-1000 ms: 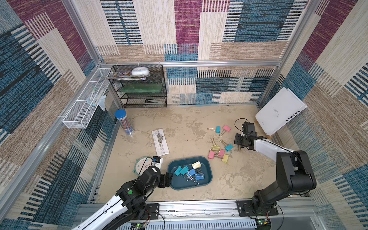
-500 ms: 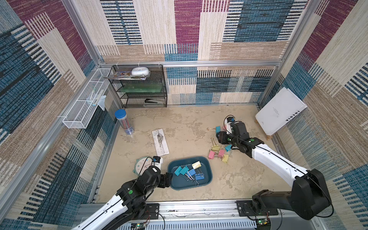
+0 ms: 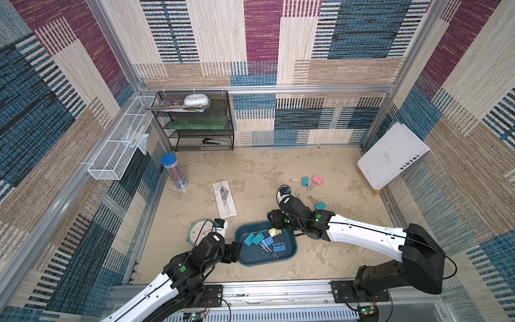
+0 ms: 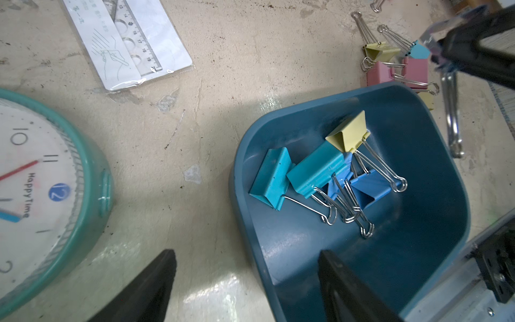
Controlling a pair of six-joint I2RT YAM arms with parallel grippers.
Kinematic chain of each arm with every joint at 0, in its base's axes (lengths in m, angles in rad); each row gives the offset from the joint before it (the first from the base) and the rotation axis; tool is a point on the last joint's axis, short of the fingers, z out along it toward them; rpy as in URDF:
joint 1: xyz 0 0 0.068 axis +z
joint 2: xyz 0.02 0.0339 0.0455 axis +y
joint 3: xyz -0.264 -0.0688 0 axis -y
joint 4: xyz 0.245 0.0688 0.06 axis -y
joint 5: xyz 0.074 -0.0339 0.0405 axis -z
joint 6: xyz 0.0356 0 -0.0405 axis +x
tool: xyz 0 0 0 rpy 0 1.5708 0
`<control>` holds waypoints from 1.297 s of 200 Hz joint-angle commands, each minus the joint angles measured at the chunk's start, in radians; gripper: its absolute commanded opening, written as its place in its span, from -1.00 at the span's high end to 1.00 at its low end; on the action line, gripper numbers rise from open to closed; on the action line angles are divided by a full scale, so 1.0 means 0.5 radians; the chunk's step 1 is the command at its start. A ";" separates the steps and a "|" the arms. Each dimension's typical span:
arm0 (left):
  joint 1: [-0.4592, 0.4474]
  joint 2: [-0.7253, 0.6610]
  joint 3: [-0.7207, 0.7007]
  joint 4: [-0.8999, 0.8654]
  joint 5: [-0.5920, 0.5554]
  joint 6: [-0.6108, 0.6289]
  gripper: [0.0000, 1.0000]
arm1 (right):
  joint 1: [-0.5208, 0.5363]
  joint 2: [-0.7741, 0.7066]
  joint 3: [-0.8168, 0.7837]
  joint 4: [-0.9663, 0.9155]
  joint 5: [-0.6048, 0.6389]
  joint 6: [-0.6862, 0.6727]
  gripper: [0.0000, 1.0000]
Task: Put the binder clips in the storage box
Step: Place the binder clip in the storage box.
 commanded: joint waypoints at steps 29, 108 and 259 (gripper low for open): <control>0.000 -0.028 0.002 0.020 0.002 0.005 -0.68 | 0.175 0.158 0.112 0.256 0.015 -0.424 -0.12; 0.002 -0.050 0.005 -0.012 -0.052 -0.023 -0.68 | 0.178 0.190 0.094 0.233 -0.859 -1.665 -0.26; 0.002 -0.057 0.002 -0.009 -0.044 -0.013 -0.68 | -0.308 0.084 0.236 0.130 -0.556 -1.527 -0.65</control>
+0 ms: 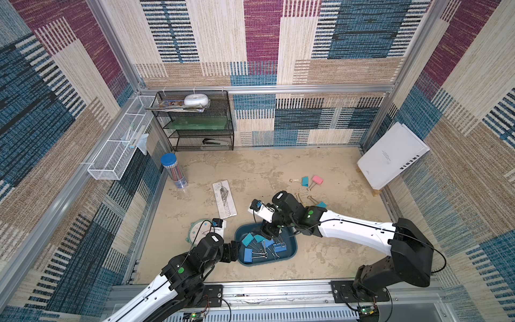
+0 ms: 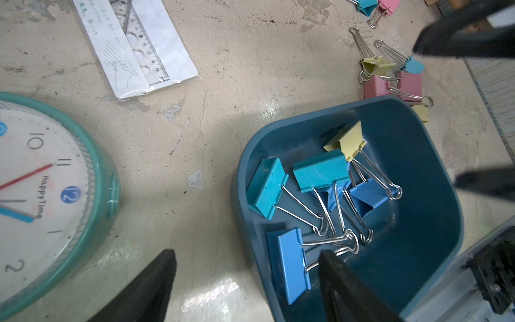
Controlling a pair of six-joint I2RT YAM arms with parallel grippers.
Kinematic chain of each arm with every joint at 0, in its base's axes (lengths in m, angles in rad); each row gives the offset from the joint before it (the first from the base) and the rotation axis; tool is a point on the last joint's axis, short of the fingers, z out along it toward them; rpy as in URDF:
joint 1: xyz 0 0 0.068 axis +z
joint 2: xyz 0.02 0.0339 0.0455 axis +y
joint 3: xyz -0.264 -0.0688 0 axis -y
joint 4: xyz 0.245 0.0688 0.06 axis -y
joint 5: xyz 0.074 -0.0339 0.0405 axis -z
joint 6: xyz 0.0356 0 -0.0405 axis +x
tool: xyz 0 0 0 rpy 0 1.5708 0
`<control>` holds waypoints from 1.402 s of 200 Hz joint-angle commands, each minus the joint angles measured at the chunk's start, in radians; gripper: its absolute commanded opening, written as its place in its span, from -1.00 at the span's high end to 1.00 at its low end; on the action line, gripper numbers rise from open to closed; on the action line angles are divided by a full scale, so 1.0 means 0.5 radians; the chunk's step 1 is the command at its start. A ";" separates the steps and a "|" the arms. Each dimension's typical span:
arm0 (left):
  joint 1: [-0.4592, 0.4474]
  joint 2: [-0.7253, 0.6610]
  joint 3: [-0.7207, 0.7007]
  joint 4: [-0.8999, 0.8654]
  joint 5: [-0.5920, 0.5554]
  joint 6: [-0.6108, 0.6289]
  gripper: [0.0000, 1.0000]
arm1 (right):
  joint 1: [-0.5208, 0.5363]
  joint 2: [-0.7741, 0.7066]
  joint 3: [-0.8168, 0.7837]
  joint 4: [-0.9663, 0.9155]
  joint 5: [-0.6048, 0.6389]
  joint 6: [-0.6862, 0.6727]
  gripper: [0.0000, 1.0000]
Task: Put the binder clips in the storage box
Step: Place the binder clip in the storage box, then adjust the binder clip at the center of the board.
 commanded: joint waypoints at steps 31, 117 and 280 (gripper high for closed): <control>0.000 -0.003 0.002 -0.004 0.006 0.015 -0.68 | -0.733 0.040 0.175 -0.161 0.442 0.516 -0.74; 0.000 0.015 0.002 -0.002 -0.003 0.016 -0.69 | -1.326 0.323 0.306 0.053 0.232 0.062 -0.78; 0.001 0.041 0.009 -0.004 -0.020 0.006 -0.69 | -1.389 0.623 0.356 0.032 -0.042 -0.493 -0.50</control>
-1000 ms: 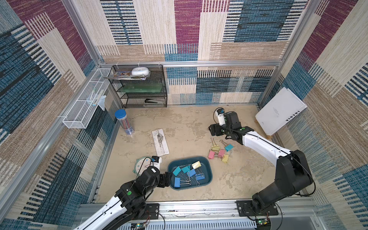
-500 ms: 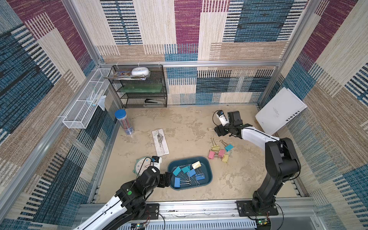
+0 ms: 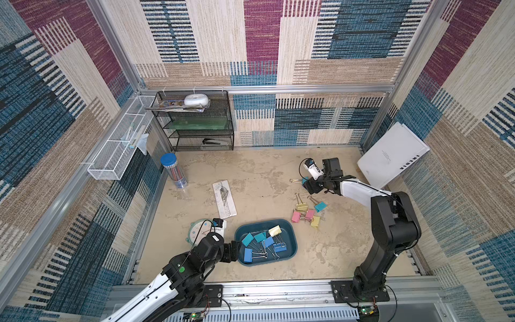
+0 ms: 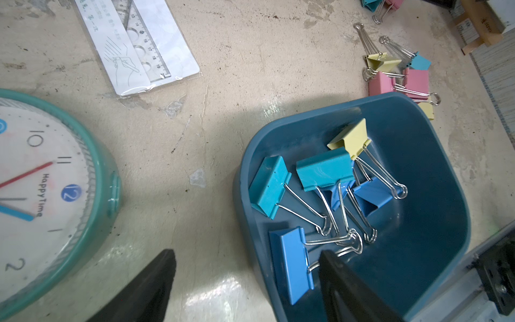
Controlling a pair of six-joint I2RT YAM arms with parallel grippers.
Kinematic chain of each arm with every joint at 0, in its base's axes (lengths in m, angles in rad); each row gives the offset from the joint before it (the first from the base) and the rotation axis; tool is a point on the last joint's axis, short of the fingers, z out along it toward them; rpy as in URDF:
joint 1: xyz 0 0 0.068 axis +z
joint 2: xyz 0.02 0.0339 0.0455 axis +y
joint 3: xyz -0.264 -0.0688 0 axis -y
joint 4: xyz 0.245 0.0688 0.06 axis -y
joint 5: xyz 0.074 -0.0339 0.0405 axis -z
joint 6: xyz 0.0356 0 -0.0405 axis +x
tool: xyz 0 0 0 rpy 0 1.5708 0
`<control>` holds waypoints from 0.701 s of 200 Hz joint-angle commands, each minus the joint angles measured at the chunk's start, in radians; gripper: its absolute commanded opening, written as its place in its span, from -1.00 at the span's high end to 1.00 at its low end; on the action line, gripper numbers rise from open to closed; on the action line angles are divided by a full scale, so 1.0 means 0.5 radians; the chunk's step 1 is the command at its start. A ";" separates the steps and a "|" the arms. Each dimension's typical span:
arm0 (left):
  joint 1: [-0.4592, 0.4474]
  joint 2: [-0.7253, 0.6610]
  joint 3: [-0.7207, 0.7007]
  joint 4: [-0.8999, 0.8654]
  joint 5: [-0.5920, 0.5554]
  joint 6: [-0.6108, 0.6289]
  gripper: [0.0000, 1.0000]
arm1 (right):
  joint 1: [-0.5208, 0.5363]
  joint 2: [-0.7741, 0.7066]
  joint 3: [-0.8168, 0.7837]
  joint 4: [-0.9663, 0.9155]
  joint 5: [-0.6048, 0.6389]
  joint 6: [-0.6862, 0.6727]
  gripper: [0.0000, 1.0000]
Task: Put the binder clips in the storage box
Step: Adjust the binder clip at the center of the board.
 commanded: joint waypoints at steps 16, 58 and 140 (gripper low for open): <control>0.000 0.015 0.011 -0.004 -0.020 0.005 -0.69 | 0.152 0.162 0.224 -0.066 -0.008 -0.060 -0.22; 0.001 0.011 0.011 -0.010 -0.027 -0.003 -0.69 | 0.237 0.376 0.377 -0.182 -0.038 -0.016 0.41; 0.000 0.021 0.011 -0.013 -0.038 -0.003 -0.69 | 0.239 0.537 0.457 -0.213 -0.115 0.087 0.59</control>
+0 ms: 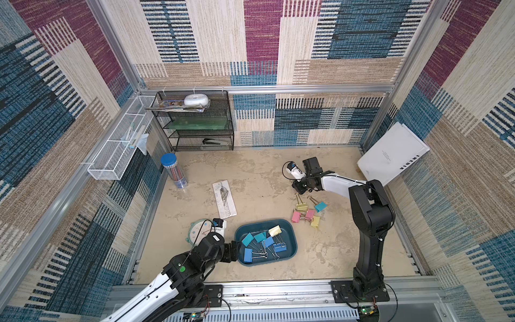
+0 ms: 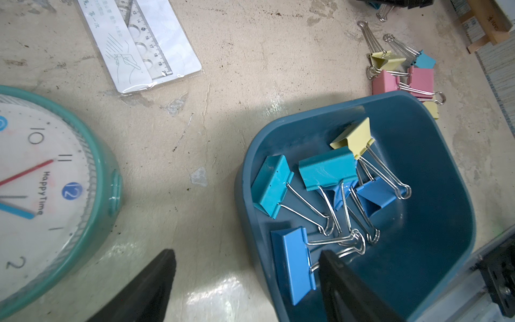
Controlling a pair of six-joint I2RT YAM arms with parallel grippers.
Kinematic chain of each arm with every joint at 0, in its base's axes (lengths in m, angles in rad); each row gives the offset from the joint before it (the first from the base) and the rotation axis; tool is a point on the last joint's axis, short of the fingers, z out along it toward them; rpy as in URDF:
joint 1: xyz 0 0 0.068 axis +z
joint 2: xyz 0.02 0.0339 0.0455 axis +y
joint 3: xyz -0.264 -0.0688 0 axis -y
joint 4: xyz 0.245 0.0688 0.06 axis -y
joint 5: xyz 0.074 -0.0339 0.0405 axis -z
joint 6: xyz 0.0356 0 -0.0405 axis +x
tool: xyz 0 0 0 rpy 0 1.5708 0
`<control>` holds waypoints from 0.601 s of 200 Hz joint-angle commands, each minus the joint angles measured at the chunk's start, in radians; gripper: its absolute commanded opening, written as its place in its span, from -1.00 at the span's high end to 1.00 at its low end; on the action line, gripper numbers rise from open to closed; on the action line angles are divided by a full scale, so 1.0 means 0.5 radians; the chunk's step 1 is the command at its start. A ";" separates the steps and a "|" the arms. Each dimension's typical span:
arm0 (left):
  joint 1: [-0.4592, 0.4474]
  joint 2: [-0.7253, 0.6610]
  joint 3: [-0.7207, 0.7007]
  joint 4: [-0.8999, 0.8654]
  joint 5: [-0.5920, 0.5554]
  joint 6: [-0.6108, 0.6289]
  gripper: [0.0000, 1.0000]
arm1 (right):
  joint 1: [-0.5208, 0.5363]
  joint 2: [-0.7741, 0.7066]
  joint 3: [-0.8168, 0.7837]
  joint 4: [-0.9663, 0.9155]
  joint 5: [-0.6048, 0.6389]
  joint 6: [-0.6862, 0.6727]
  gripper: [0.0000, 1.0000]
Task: Put the binder clips in the storage box
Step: Adjust the binder clip at the center of the board.
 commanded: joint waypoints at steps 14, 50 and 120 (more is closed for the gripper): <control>0.001 0.003 0.013 -0.013 -0.035 0.002 -0.69 | 0.004 0.080 0.081 -0.019 -0.025 0.046 0.61; 0.000 0.011 0.015 -0.014 -0.039 0.002 -0.70 | -0.014 0.258 0.311 -0.121 0.095 0.076 0.68; 0.002 0.032 0.023 -0.012 -0.046 -0.003 -0.70 | -0.182 0.674 1.089 -0.532 0.183 0.209 0.55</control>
